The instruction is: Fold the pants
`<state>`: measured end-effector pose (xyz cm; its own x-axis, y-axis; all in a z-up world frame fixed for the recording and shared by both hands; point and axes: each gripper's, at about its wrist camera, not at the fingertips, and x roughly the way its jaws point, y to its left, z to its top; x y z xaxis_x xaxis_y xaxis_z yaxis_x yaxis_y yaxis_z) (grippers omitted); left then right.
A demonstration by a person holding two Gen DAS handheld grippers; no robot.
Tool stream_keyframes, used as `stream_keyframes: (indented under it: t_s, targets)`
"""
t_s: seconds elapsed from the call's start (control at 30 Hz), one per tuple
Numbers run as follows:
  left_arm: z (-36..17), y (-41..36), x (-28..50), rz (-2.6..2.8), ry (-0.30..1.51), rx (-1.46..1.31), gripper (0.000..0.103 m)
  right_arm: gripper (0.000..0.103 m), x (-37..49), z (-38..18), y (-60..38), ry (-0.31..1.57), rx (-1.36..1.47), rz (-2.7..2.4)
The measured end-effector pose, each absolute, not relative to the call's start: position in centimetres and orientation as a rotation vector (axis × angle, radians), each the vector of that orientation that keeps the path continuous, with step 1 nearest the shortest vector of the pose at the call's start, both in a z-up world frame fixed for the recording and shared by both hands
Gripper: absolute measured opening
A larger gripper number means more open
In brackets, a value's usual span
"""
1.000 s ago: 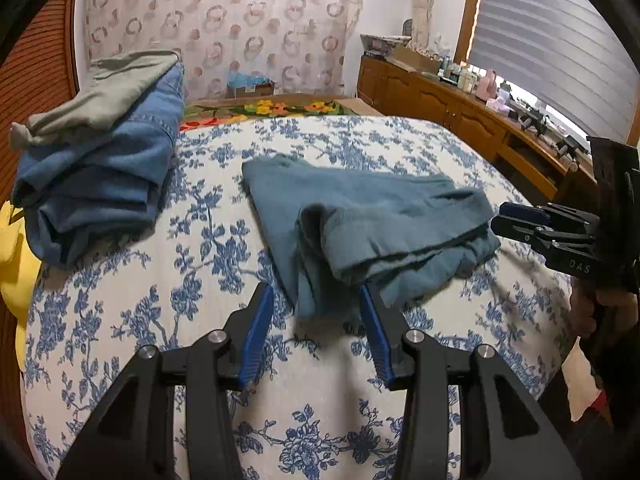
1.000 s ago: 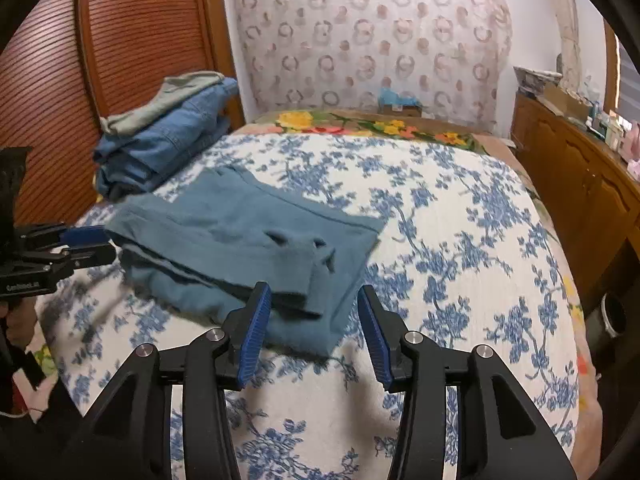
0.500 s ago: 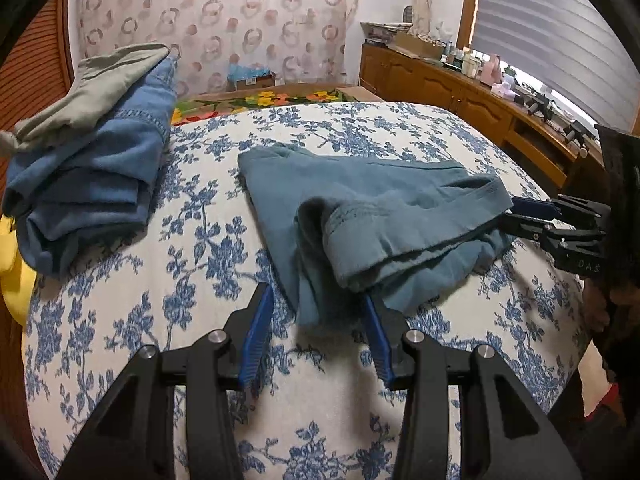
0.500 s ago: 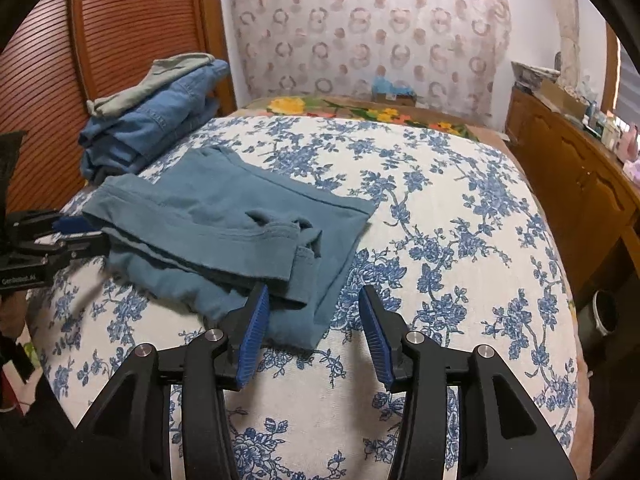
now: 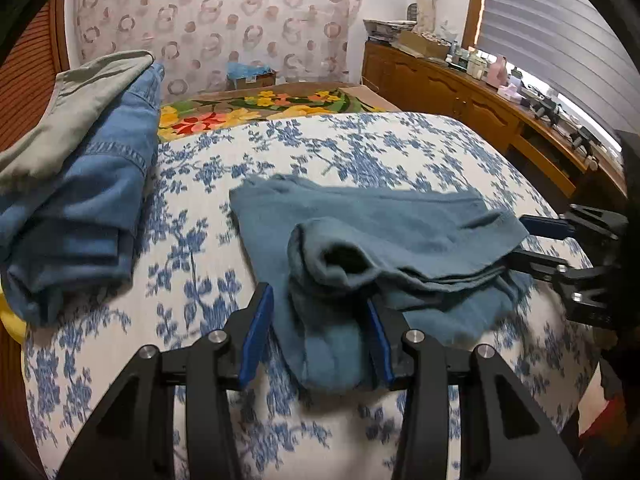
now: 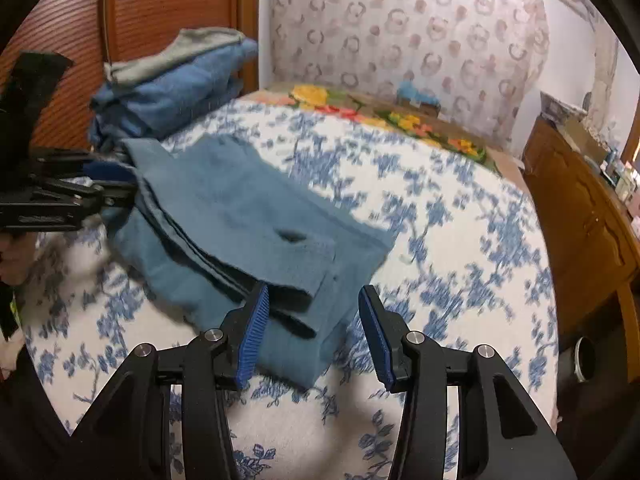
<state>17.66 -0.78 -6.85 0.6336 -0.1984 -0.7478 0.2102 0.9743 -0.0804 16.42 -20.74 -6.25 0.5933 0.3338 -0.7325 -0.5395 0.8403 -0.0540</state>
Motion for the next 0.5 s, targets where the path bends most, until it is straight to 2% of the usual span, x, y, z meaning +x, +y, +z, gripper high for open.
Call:
stream_keyframes:
  t_s: [0.17,0.5]
  targets:
    - [-6.7,-0.8,19.1,-0.217,0.854,0.009,0.043,0.047,16.1,-5.1,-21.3,0.763,-0.25,0.53]
    - [-6.6,0.1,19.7,-0.185,0.854,-0.029,0.043,0.047,17.1,-6.8,-20.8,0.81,-0.293,0.538]
